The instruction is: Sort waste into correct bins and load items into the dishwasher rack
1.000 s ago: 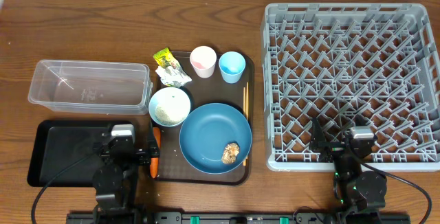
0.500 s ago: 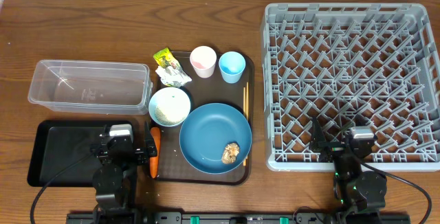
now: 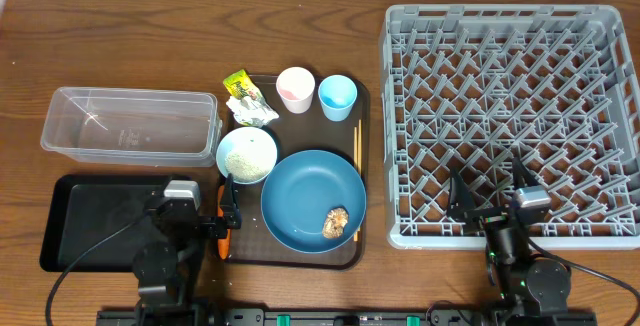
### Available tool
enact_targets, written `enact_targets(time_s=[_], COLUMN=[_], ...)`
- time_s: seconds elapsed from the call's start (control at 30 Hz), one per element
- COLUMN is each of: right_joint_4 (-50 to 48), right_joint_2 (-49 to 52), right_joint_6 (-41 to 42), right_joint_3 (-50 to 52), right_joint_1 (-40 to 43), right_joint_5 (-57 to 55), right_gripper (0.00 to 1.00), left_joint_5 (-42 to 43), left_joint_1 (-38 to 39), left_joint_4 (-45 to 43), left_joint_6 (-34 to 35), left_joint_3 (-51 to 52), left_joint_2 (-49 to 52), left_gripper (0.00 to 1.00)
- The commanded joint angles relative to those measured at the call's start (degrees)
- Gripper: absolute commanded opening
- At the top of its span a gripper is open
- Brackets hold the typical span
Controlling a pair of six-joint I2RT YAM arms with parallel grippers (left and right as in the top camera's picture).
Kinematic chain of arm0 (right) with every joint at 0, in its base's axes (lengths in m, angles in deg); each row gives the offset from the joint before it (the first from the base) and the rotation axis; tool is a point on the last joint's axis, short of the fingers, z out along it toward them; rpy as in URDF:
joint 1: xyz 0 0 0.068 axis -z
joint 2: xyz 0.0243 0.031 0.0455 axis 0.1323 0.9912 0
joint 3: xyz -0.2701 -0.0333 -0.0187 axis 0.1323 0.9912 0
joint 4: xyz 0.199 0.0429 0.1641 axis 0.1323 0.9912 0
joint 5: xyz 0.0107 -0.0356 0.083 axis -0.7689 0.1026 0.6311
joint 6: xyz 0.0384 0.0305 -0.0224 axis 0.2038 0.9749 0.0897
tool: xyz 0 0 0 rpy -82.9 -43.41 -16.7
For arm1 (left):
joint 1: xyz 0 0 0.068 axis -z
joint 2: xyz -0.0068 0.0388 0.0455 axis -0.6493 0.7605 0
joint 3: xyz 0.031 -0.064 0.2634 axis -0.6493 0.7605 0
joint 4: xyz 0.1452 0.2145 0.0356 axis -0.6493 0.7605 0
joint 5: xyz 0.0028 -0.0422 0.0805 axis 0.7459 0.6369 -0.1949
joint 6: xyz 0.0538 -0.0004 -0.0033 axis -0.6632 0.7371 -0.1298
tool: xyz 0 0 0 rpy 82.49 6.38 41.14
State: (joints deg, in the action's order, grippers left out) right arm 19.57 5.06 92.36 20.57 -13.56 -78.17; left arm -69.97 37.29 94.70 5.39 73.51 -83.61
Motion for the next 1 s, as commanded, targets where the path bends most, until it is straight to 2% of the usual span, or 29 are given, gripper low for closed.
enact_targets(time_s=[0.0, 0.1, 0.27, 0.37, 0.5, 0.6, 0.73, 0.9, 0.97], right_joint_4=[0.37, 3.61, 13.38, 23.61, 37.48, 46.73, 52.98, 53.64, 53.44], right_joint_2=[1.75, 7.80, 24.83, 38.84, 56.78, 67.14, 76.32, 80.21, 80.74], right_joint_6=[6.34, 6.23, 5.97, 5.14, -2.05, -5.51, -5.60, -5.66, -5.66], right_joint_3=[-6.80, -14.25, -30.08, -42.21, -58.34, -68.67, -77.26, -78.16, -78.16], right_joint_1=[0.79, 0.79, 0.79, 0.79, 0.79, 0.79, 0.79, 0.74, 0.74], right_joint_5=[1.51, 1.51, 3.02, 3.30, 5.25, 6.73, 9.27, 13.53, 13.49], right_gripper=[0.99, 0.99, 0.99, 0.99, 0.99, 0.99, 0.99, 0.99, 0.99], left_joint_5=[3.45, 3.48, 5.38, 7.54, 8.15, 8.15, 11.06, 20.92, 20.26], left_joint_1=[0.28, 0.28, 0.31, 0.46, 0.46, 0.46, 0.44, 0.72, 2.34], left_joint_4=[0.48, 2.45, 10.21, 20.55, 35.17, 42.16, 42.51, 38.32, 36.28], left_joint_6=[3.30, 3.54, 4.59, 4.55, 4.55, 4.55, 6.75, 8.61, 7.74], left_joint_3=[-7.13, -13.49, -28.41, -40.65, -55.74, -63.82, -67.19, -67.19, -67.19], left_joint_2=[2.23, 8.09, 25.59, 38.80, 53.66, 62.10, 68.72, 72.19, 72.54], left_gripper=[0.98, 0.98, 0.98, 0.98, 0.98, 0.98, 0.98, 0.98, 0.98])
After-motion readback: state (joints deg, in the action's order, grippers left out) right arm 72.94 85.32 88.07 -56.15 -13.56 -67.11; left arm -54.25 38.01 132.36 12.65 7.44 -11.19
